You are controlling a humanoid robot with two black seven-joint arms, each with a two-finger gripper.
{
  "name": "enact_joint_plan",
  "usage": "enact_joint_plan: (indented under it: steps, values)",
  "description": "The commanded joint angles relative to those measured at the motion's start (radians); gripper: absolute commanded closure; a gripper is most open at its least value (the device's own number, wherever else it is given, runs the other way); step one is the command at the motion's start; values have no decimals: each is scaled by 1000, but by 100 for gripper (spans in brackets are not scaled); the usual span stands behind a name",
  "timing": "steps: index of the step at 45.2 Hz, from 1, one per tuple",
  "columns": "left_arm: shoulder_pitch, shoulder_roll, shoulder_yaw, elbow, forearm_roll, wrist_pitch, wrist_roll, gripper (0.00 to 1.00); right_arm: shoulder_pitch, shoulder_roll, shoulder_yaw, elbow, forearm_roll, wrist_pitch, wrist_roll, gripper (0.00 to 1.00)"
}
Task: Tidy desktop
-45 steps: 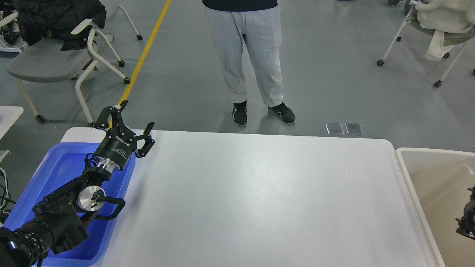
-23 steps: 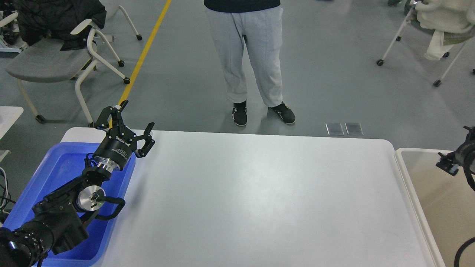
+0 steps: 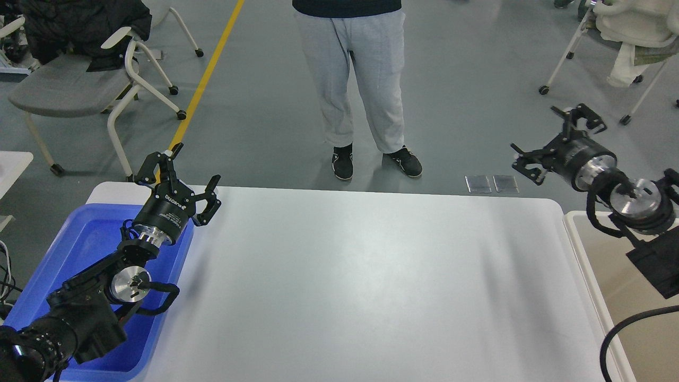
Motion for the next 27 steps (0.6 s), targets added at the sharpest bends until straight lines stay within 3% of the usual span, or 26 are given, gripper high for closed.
enact_joint_plan:
  steps: [1,11,27]
  values:
    - [0,0,1,0,0,0,0,0,-39,135,29,61,12,127,1,0]
    - [0,0,-1,0,0,0,0,0,-102,223,9,58,1,154,1,0]
    - [0,0,1,0,0,0,0,0,-181,267,10,49,0,159,1,0]
